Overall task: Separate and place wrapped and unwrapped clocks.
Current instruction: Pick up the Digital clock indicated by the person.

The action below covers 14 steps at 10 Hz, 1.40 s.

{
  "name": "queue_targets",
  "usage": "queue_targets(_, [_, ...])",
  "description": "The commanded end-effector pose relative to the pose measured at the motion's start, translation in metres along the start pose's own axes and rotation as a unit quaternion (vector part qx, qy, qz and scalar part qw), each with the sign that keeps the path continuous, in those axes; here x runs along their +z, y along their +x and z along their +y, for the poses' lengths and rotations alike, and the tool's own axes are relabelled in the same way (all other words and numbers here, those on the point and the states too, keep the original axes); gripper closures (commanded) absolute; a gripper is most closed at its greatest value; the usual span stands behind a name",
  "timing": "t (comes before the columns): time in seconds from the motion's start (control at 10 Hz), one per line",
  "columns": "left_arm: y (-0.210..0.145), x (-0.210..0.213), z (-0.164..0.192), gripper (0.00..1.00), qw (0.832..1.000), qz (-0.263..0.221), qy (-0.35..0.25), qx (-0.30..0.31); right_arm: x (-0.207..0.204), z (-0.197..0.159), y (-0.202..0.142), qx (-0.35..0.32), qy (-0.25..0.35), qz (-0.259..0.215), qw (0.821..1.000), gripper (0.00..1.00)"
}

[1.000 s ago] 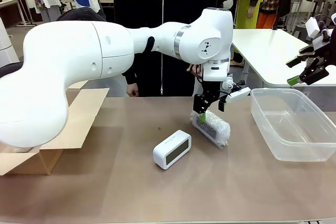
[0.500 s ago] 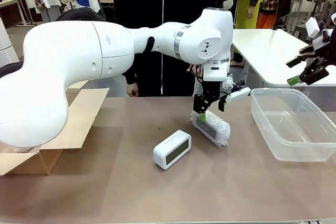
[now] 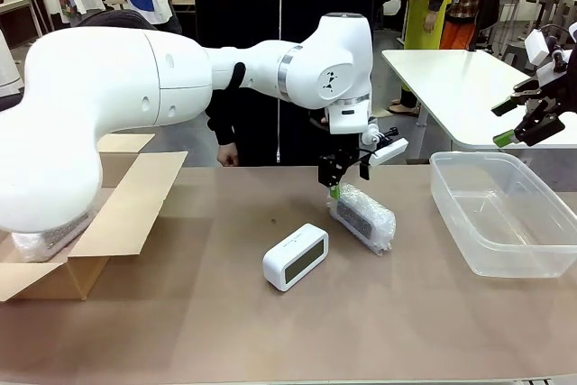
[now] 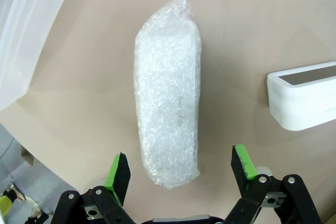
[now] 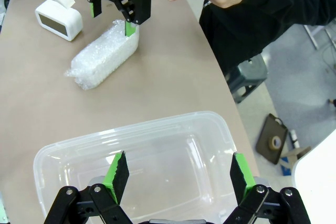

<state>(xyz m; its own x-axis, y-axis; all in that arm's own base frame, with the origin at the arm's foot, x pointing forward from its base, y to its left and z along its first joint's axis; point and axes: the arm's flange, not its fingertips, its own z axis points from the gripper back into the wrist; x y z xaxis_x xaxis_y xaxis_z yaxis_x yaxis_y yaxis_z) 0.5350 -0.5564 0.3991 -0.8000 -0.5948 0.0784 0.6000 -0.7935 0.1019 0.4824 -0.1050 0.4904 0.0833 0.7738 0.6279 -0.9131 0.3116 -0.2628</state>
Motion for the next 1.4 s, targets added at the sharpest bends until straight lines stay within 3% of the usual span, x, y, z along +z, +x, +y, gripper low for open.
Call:
queue_targets(0.0, [0.005,-0.008,-0.025,0.00,1.000,-0.023,0.003,-0.016,0.000,0.000,0.000,0.004,0.001,-0.001,1.000,0.00])
queue_targets(0.7, [0.013,-0.055,-0.006,0.00,0.996,-0.041,-0.035,-0.065,0.000,0.000,0.000,0.004,0.001,-0.001,1.000,0.00])
queue_targets(1.3, [0.037,-0.030,0.016,0.00,0.995,-0.021,-0.010,-0.099,0.000,0.000,0.000,0.004,0.001,-0.001,1.000,0.00])
